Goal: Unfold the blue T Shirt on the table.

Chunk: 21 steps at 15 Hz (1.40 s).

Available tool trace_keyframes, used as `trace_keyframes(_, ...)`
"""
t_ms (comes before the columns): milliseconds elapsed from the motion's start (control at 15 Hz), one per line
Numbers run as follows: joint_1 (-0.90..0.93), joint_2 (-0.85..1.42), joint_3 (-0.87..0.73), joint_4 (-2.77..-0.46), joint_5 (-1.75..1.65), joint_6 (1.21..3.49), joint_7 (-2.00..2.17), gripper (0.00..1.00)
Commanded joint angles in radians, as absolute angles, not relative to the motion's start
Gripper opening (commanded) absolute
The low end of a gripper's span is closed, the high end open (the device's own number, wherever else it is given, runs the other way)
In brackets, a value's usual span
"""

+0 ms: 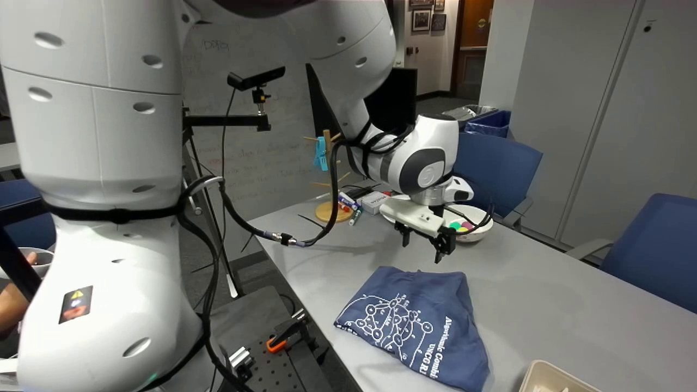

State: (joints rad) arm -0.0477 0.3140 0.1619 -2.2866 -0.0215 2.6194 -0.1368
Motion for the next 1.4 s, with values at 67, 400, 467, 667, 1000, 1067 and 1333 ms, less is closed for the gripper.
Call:
trace_keyframes(67, -0.031, 0.365, 0.134, -2.241, -0.004, 2.614, -0.209, 1.00)
trace_keyframes(400, -0.029, 0.418, 0.116, -2.190, -0.023, 2.614, -0.208, 1.00)
trace_keyframes(467, -0.027, 0.424, 0.112, -2.185, -0.025, 2.615, -0.204, 1.00)
trace_keyframes(667, -0.030, 0.480, 0.091, -2.153, -0.061, 2.643, -0.237, 1.00)
trace_keyframes(1000, -0.106, 0.583, 0.140, -2.086, -0.039, 2.721, -0.416, 1.00)
trace_keyframes(1067, -0.124, 0.605, 0.154, -2.064, -0.037, 2.728, -0.451, 0.98)
trace_keyframes(1333, -0.164, 0.670, 0.184, -1.990, -0.045, 2.722, -0.529, 0.88)
